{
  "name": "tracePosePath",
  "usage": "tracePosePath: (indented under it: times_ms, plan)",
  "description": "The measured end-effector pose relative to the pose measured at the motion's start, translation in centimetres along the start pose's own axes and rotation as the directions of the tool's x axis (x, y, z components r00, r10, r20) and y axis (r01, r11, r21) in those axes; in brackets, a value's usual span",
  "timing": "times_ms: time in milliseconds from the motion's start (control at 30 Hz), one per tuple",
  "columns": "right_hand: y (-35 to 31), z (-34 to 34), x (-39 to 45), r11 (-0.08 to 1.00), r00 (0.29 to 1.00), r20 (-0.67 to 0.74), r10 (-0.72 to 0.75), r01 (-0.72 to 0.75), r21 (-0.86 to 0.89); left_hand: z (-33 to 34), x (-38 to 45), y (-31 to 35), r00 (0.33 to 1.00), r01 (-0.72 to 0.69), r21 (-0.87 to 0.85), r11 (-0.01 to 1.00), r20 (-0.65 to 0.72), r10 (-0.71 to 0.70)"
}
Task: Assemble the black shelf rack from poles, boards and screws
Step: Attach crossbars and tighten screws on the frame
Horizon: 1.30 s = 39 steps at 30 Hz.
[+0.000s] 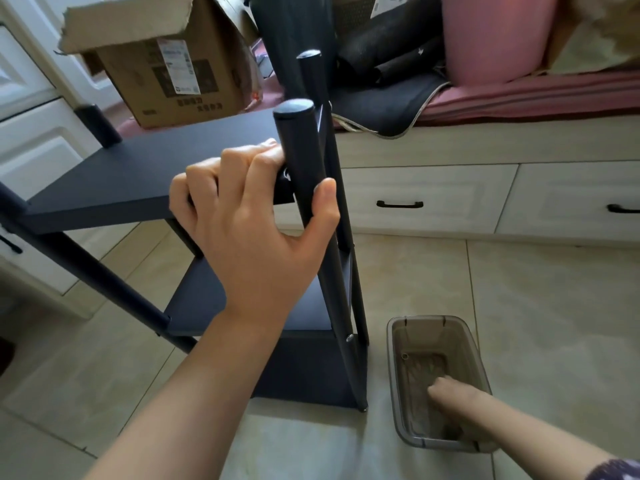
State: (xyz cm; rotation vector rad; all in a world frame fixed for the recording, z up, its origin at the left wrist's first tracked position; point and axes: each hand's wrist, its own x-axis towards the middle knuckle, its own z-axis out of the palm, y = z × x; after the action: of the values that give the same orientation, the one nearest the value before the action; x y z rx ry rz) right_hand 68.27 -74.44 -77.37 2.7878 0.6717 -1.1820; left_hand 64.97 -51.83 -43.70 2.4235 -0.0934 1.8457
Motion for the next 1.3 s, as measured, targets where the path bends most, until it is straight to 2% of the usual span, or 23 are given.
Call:
tracePosePath:
  times_ms: [67, 167, 233, 300, 333, 400, 467, 500, 633, 733, 900, 967, 1100, 1300]
  plan:
    - [0.0, -1.6, -0.5, 0.998, 0.994, -0.092, -0.053, 0.05, -0.031, -0.3, 0.0, 0.0, 1.0, 0.007, -0.005, 1.0, 0.026, -0.007]
    - [-0.7, -4.9, -2.7, 0.98, 0.97, -0.235, -0.056, 0.099, 0.172, -0.5, -0.2, -0.3, 0.997, 0.016, -0.012, 1.0, 0.072, -0.015]
    - [-1.6, -7.6, -5.2, 0.961, 0.912, -0.405, -0.066, 0.168, 0.222, -0.7, -0.2, -0.4, 0.996, 0.03, -0.026, 0.999, 0.087, -0.027]
    - [-2.9, -9.9, -7.7, 0.885, 0.804, -0.594, 0.003, 0.275, 0.377, -1.0, -0.1, -0.3, 0.994, 0.038, -0.054, 0.998, 0.108, -0.032]
    - [-3.8, -11.2, -8.9, 0.812, 0.758, -0.649, 0.064, 0.339, 0.476, -1.2, 0.0, -0.3, 0.992, 0.045, -0.063, 0.997, 0.121, -0.037]
    - [-5.6, -13.7, -11.1, 0.586, 0.699, -0.694, 0.171, 0.494, 0.642, -1.5, 0.3, -0.2, 0.987, 0.064, -0.079, 0.995, 0.153, -0.052]
    - [-7.7, -16.0, -13.1, 0.338, 0.689, -0.693, 0.212, 0.614, 0.713, -1.9, 0.5, -0.2, 0.979, 0.085, -0.092, 0.992, 0.191, -0.066]
    - [-8.7, -17.1, -13.8, 0.247, 0.686, -0.695, 0.216, 0.65, 0.719, -2.0, 0.5, -0.2, 0.976, 0.091, -0.095, 0.991, 0.207, -0.07]
    - [-12.6, -19.7, -15.7, 0.051, 0.712, -0.683, 0.166, 0.685, 0.727, -2.6, 0.8, 0.0, 0.962, 0.111, -0.08, 0.991, 0.257, -0.087]
    - [-14.7, -20.0, -16.3, 0.028, 0.746, -0.66, 0.085, 0.661, 0.75, -2.9, 1.0, 0.3, 0.948, 0.146, -0.074, 0.987, 0.296, -0.118]
    - [-15.9, -20.6, -16.5, -0.043, 0.754, -0.641, 0.14, 0.652, 0.757, -3.9, 1.6, 0.6, 0.919, 0.183, -0.057, 0.982, 0.364, -0.15]
    - [-15.9, -21.1, -16.5, -0.053, 0.763, -0.635, 0.118, 0.644, 0.763, -4.1, 2.0, 0.7, 0.906, 0.208, -0.06, 0.976, 0.387, -0.17]
    - [-15.9, -22.0, -16.3, -0.004, 0.762, -0.644, 0.073, 0.646, 0.763, -4.4, 2.7, 0.4, 0.895, 0.273, -0.064, 0.96, 0.382, -0.229]
    - [-17.8, -23.9, -16.7, 0.036, 0.706, -0.704, 0.072, 0.704, 0.709, -5.3, 4.4, -1.5, 0.88, 0.366, -0.033, 0.93, 0.338, -0.334]
